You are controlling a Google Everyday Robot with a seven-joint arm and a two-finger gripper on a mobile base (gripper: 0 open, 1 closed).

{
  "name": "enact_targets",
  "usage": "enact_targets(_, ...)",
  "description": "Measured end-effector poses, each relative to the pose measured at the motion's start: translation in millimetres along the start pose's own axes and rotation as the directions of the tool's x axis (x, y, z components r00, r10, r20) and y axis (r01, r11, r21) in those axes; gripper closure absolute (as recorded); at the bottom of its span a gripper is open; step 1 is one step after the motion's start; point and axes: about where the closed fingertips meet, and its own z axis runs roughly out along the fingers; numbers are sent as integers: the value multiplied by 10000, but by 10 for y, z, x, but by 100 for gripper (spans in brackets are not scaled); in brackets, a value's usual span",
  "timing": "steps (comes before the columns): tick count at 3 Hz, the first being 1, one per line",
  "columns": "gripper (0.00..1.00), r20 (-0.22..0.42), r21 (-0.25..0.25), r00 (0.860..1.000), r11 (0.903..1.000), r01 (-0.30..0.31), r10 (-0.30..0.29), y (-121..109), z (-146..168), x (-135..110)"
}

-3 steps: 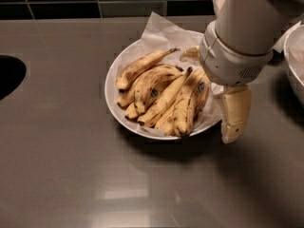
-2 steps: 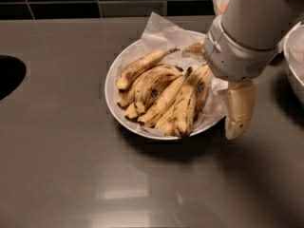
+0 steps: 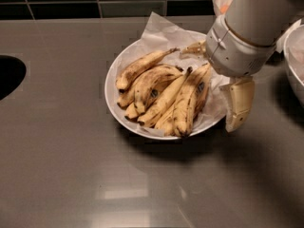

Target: Pick banana from white bowl

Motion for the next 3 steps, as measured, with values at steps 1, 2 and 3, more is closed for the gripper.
enact_targets(1,12,91,-3,9996,9996,270,-270,-99,8,-8)
enact_targets(2,16,-51,83,9986,9986,518,-517,-227,-79,-64)
enact_targets(3,19,-125,-14,9974,9975,706,-706,-319,-97,-98)
